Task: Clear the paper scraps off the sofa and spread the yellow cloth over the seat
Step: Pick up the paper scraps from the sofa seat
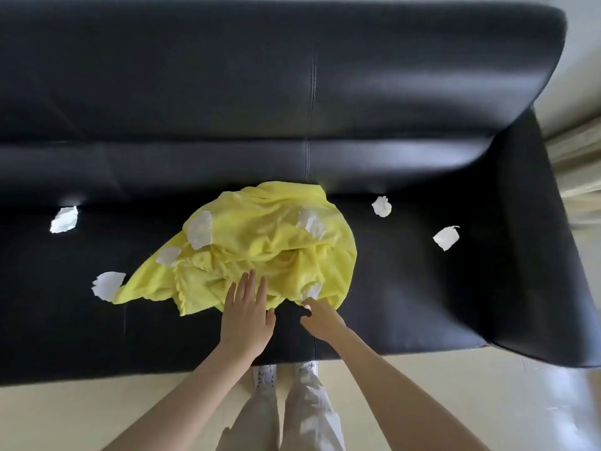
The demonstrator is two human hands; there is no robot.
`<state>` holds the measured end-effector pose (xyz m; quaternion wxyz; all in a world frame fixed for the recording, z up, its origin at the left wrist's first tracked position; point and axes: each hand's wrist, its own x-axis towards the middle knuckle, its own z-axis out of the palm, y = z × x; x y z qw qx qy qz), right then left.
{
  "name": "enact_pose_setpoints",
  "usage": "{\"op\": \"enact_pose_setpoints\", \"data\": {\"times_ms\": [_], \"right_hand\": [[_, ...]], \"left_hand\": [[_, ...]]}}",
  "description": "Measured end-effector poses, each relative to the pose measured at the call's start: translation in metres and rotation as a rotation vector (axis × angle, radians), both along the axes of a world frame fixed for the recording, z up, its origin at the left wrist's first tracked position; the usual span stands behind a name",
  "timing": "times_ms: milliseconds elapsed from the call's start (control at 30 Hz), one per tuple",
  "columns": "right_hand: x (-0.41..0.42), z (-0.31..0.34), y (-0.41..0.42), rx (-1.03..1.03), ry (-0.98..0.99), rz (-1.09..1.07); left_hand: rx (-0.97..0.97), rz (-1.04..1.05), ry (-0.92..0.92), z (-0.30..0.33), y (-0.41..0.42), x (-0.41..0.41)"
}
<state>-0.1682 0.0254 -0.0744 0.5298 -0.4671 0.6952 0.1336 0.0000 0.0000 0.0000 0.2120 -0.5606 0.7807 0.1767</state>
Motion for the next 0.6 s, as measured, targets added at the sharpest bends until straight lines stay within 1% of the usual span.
{"op": "enact_pose_setpoints", "data": {"times_ms": [67, 167, 233, 333, 400, 467, 533, 600], "right_hand": [[-0.001, -0.016, -0.005, -0.026, -0.001, -0.081], [-0.005, -0.037, -0.01, -0.063, 0.003, -0.139], [-0.01, -0.042, -0.01, -0.152, 0.018, -0.162], [-0.016, -0.033, -0.017, -0.454, 0.121, -0.233], [-0.02, -0.023, -0.03, -0.658, 0.139, -0.355], [-0.025, -0.011, -0.051, -0.757, 0.074, -0.485], [-0.03, -0.002, -0.078, -0.763, -0.034, -0.612], [-0.033, 0.002, -0.107, -0.726, -0.15, -0.709]], "left_hand": [[0.001, 0.033, -0.005, -0.015, -0.007, -0.004], [0.008, 0.038, -0.005, -0.034, -0.018, -0.009], [0.006, 0.028, 0.001, -0.039, -0.026, -0.014], [-0.011, 0.039, 0.023, -0.044, -0.038, -0.017], [-0.033, 0.055, 0.054, -0.047, -0.045, -0.019], [-0.051, 0.077, 0.074, -0.052, -0.051, -0.02], [-0.054, 0.104, 0.082, -0.057, -0.054, -0.019], [-0.06, 0.127, 0.091, -0.062, -0.055, -0.016]]}}
